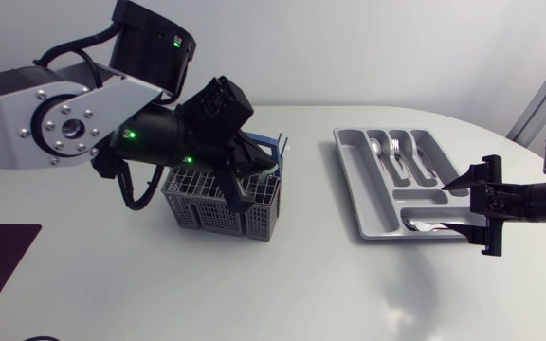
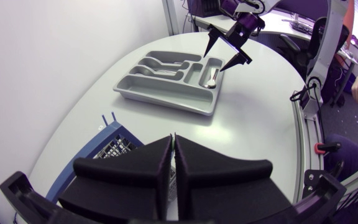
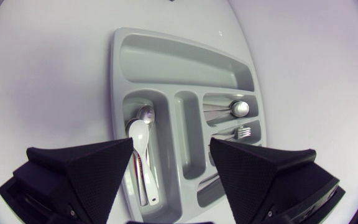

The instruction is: Unload the cutlery basket into the drawer organizer.

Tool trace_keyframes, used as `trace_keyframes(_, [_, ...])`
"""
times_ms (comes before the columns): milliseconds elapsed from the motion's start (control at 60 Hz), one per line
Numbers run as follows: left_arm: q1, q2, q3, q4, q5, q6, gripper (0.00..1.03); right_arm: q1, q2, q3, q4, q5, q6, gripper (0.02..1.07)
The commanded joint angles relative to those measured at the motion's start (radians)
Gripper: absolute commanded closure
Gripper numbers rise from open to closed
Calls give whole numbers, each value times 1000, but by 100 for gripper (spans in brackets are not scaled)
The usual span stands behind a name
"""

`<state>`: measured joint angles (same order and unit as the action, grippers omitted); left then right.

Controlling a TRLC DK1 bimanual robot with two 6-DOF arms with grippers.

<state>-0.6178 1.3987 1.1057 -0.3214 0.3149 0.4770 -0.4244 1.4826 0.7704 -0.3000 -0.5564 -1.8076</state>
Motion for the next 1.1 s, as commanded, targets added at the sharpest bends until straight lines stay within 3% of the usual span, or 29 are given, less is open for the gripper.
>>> trace_keyframes(0, [-3, -20, -1, -13, 12, -38, 100, 3, -8, -34, -18, -7, 1, 17])
trace_keyframes(617, [26, 14, 98, -100, 52, -156, 100, -22, -21, -71, -18, -33, -4, 17])
trace_keyframes(1083, [89, 103, 197, -189, 147, -262, 100, -22, -10, -71, -18, -34, -2, 17])
